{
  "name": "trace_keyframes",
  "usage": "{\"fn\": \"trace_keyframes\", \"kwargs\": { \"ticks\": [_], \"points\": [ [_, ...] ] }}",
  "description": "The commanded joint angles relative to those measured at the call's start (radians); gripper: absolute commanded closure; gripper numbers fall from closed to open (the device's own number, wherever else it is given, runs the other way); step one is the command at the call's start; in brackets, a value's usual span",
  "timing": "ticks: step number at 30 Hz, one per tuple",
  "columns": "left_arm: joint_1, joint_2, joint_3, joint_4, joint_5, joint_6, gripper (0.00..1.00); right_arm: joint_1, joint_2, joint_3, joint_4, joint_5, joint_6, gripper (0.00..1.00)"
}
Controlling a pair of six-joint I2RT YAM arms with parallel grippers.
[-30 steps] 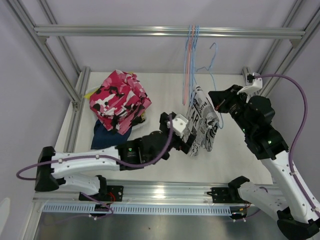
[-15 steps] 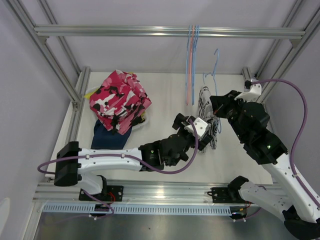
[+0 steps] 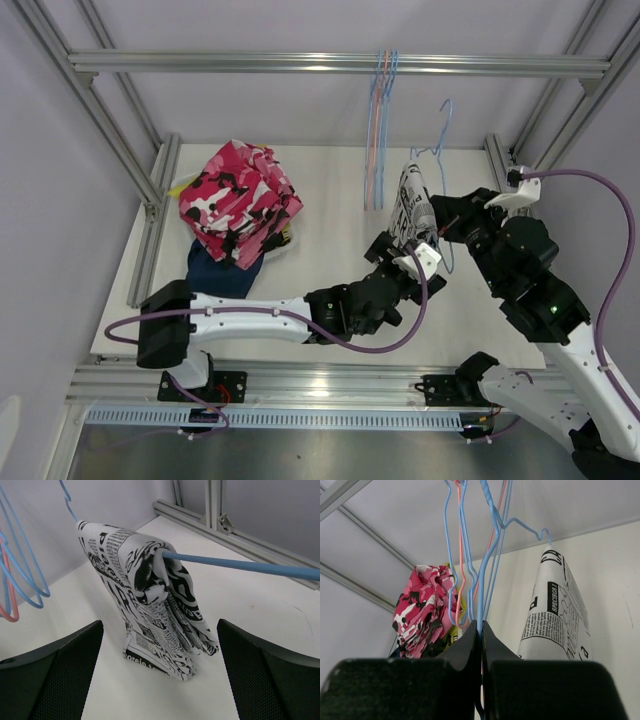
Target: Remove the trousers from the hanger
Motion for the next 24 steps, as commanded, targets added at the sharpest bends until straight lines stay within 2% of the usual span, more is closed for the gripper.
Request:
{"fn": "trace_keyframes", "kwargs": {
  "ticks": [1, 3, 6, 7, 10, 11, 18, 24],
  "points": [
    [0.003, 0.037, 0.058, 0.061, -0.025, 0.03, 0.01, 0.007, -0.055, 0.013, 0.119, 0.01, 0.014, 1.0],
    [0.01, 0.06, 0.07, 0.072, -0.031, 0.045, 0.01, 0.004, -0.065, 0.015, 0.112, -0.001, 0.017, 1.0],
    [0.029, 0.072, 0.072, 0.076, -0.028, 0.053, 0.07, 0.005, -0.086, 0.025, 0.093, -0.004, 0.011, 1.0],
    [0.035, 0.072, 0.07, 0.075, -0.025, 0.047, 0.14, 0.005, -0.094, 0.025, 0.089, -0.004, 0.009, 1.0],
    [0.055, 0.065, 0.049, 0.072, -0.017, 0.023, 0.28, 0.006, -0.12, 0.032, 0.071, -0.006, 0.006, 1.0],
    [0.059, 0.063, 0.046, 0.072, -0.016, 0.018, 0.3, 0.005, -0.132, 0.032, 0.069, -0.009, 0.007, 1.0],
    [0.101, 0.066, 0.043, 0.061, 0.001, -0.031, 0.31, 0.005, -0.157, 0.026, 0.045, -0.03, 0.03, 1.0],
    [0.095, 0.06, 0.041, 0.047, 0.044, -0.088, 0.31, 0.005, -0.161, 0.019, 0.045, -0.021, 0.023, 1.0]
  ]
}}
